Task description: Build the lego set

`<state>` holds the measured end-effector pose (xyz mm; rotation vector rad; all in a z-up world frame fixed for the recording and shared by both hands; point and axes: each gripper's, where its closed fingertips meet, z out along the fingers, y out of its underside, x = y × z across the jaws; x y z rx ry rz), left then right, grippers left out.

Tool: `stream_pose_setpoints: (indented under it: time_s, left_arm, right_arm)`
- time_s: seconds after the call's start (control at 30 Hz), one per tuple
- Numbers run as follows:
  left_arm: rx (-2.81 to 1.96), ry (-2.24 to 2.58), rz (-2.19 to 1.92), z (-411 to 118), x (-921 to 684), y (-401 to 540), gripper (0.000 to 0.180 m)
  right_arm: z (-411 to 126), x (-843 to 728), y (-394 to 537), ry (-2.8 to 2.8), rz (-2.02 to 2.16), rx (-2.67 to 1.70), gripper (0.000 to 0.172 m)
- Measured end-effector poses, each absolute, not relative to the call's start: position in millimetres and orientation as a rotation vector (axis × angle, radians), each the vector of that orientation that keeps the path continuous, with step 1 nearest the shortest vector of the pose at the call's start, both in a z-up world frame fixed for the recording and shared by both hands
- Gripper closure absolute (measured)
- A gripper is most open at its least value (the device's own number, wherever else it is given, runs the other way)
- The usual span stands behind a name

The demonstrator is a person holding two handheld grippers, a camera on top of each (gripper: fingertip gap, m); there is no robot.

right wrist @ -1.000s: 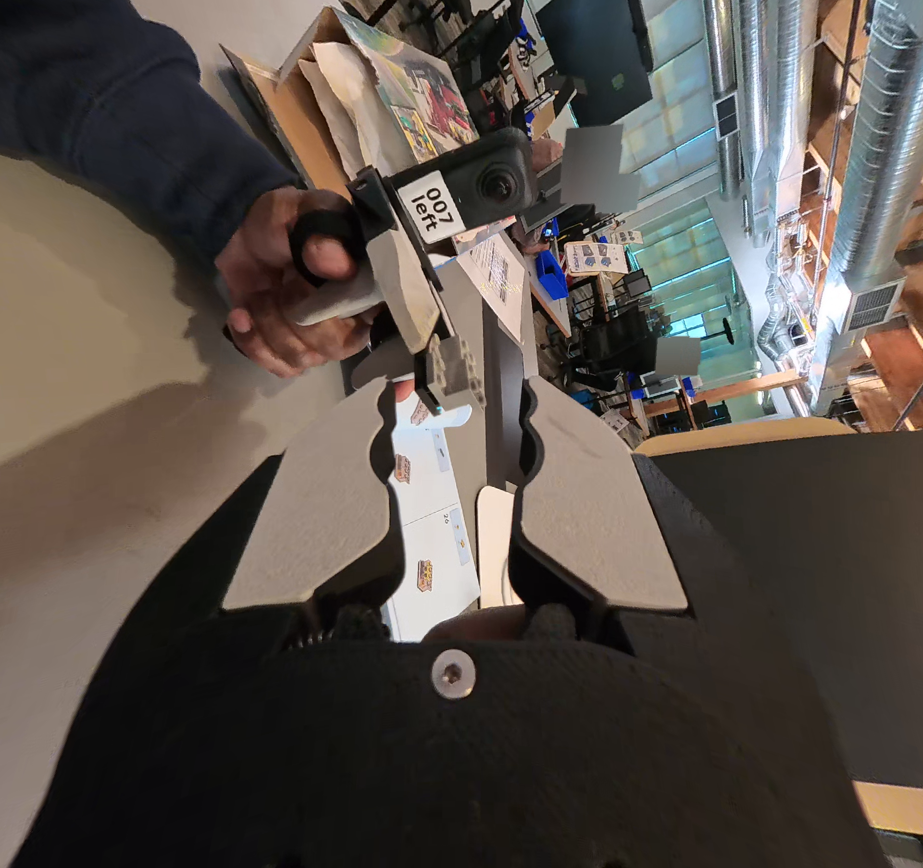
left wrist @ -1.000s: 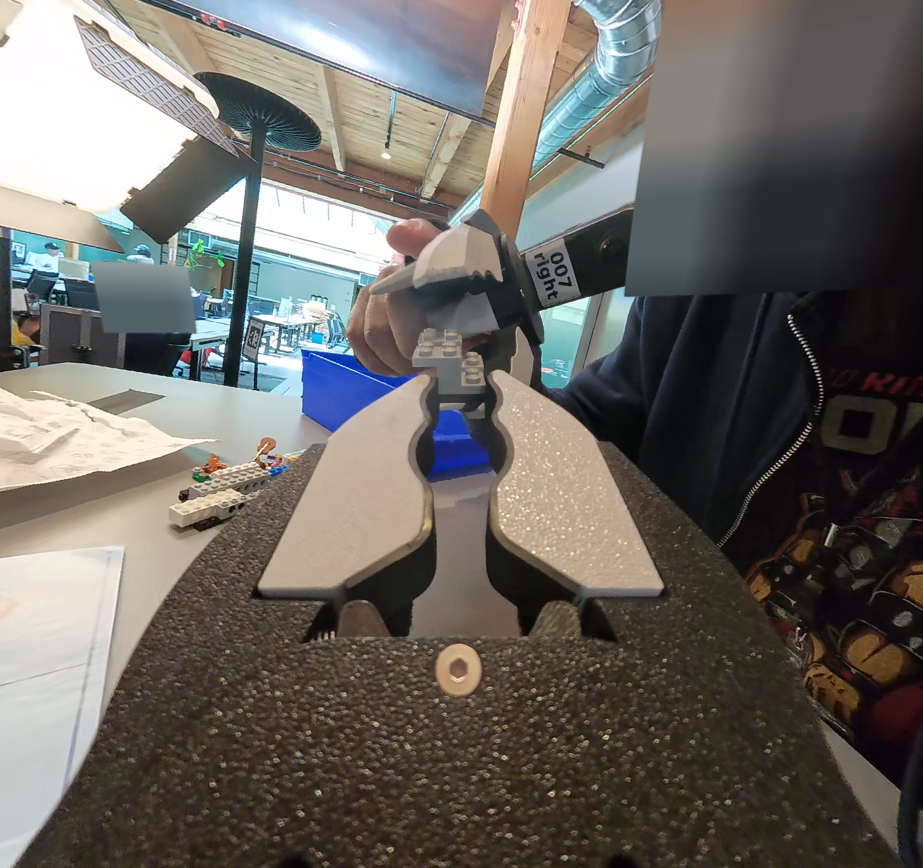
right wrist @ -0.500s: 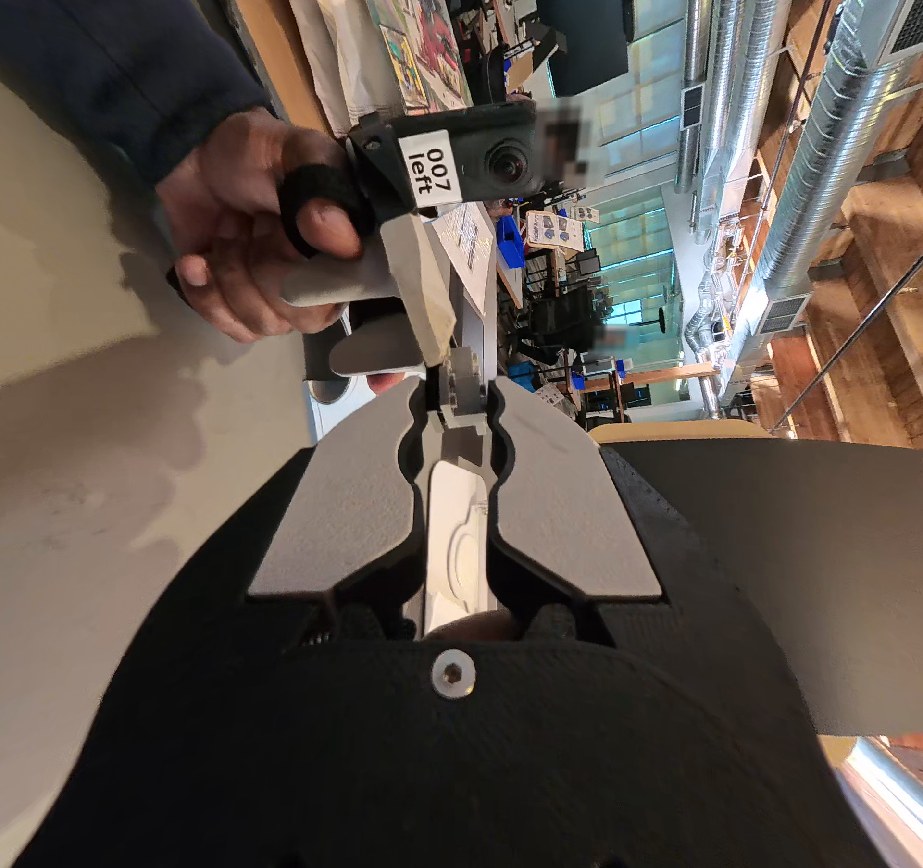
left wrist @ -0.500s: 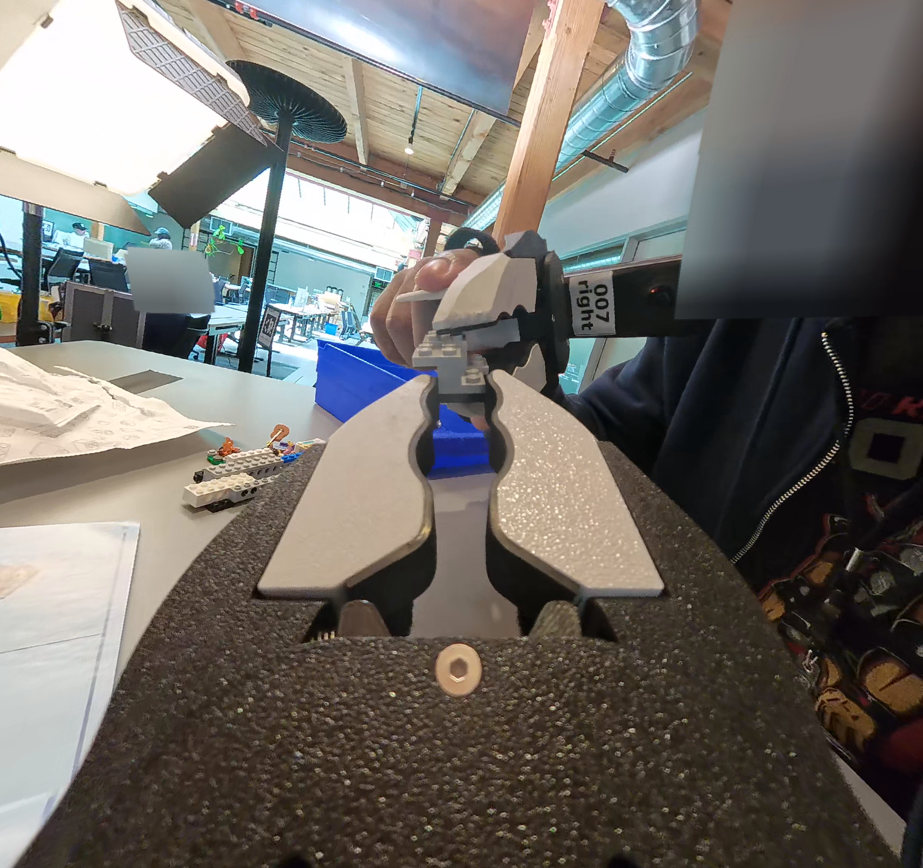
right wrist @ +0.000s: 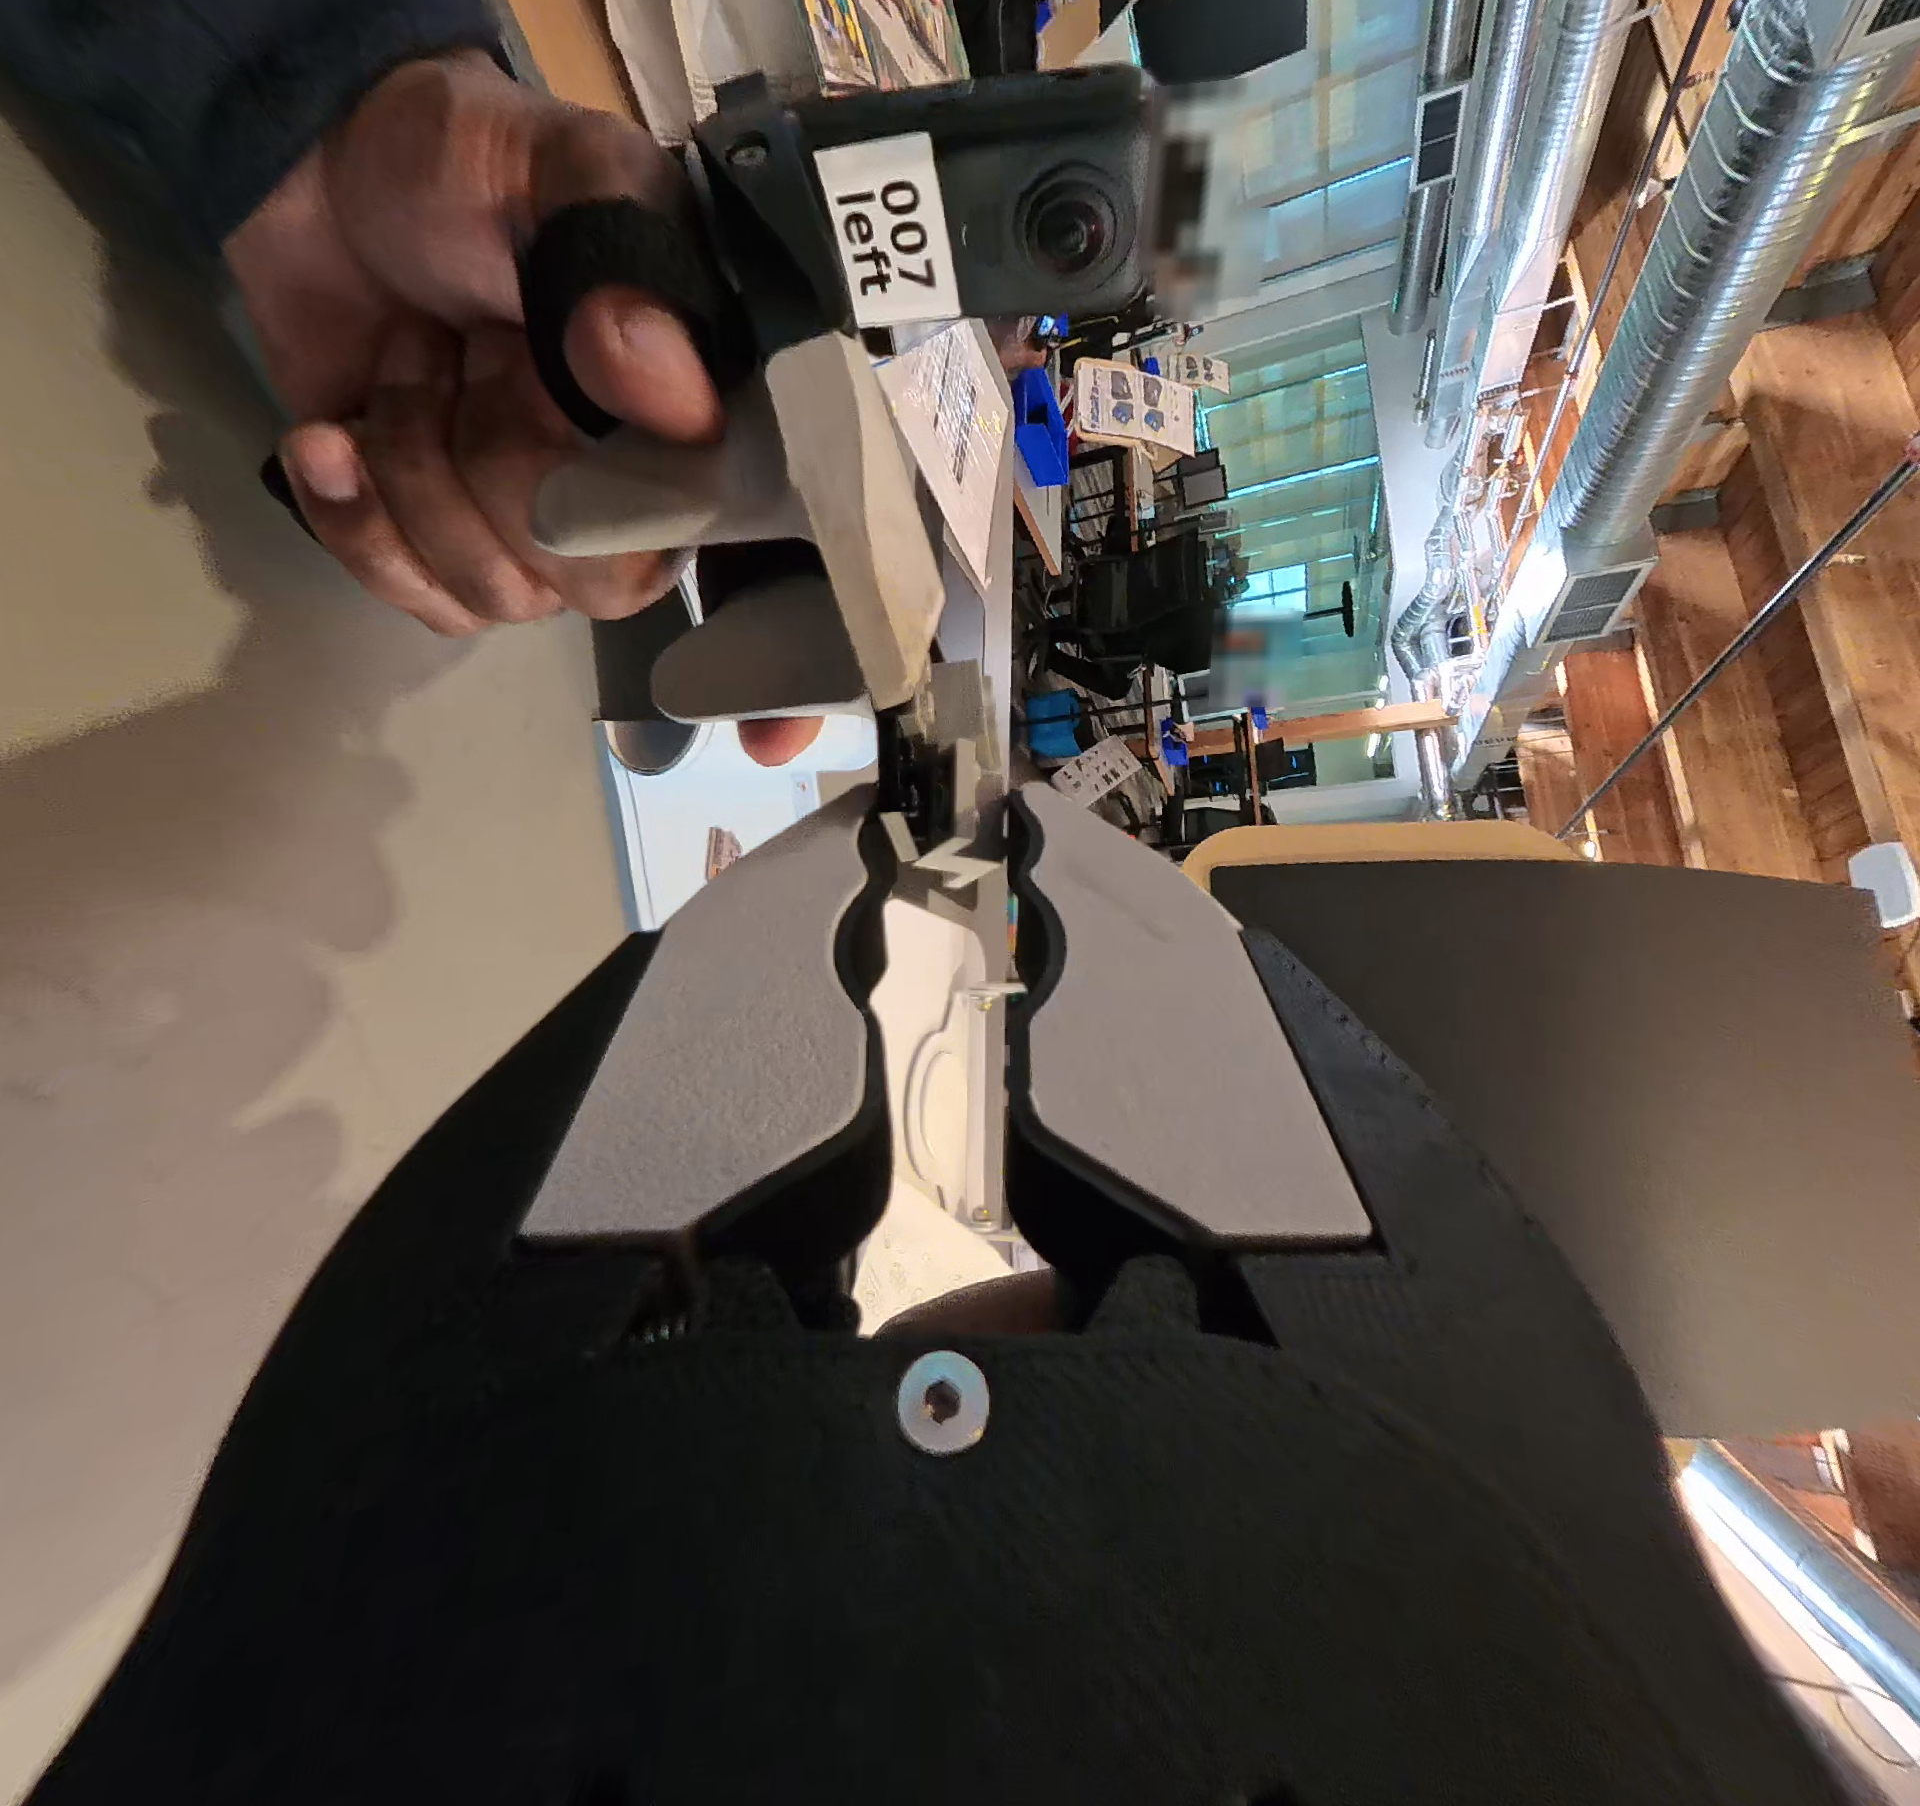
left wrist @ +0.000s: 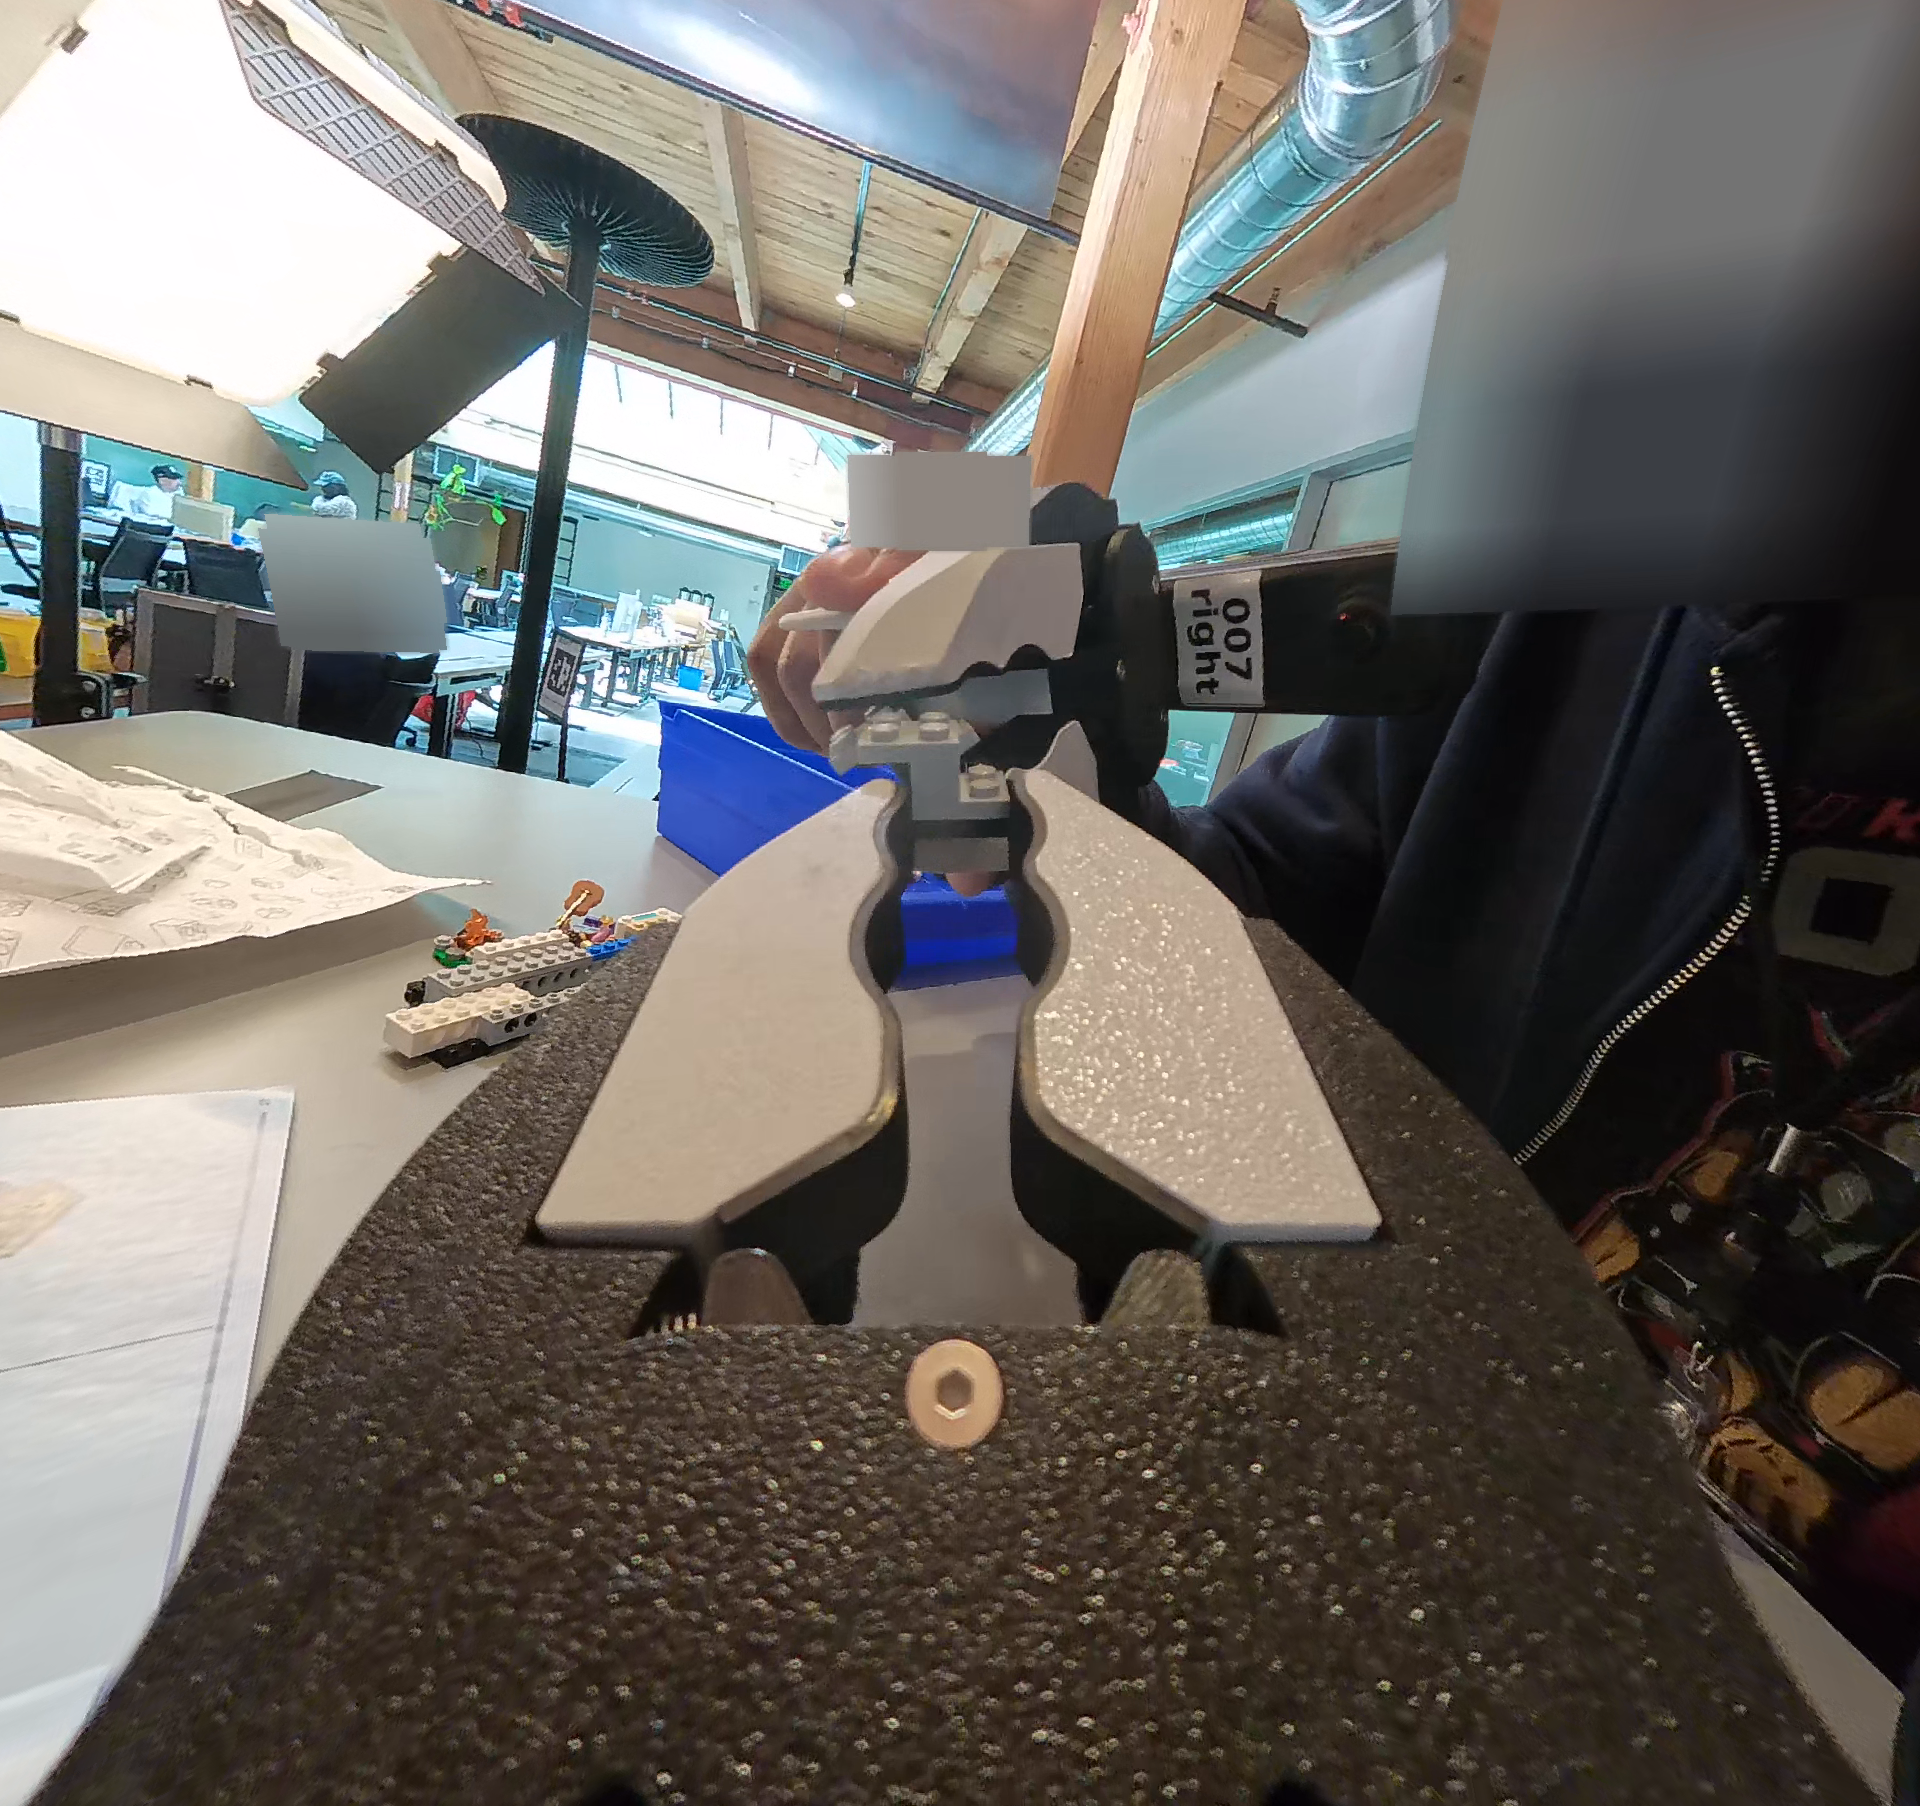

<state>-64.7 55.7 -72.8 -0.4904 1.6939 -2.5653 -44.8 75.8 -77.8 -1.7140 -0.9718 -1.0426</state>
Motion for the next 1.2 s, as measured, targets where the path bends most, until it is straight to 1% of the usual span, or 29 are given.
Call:
stream_pose_setpoints:
  time_s: [0.43, 1.2]
  left_arm:
    - [-0.556, 1.652, -2.524, -73, -56, 62, 0.164]
    - [-0.655, 1.658, -2.497, -81, -45, 63, 0.164]
  right_arm:
    - [-76, -43, 78, -1.005, -1.158, -1.666, 0.150]
    - [-84, -31, 79, -1.006, -1.177, -1.715, 0.151]
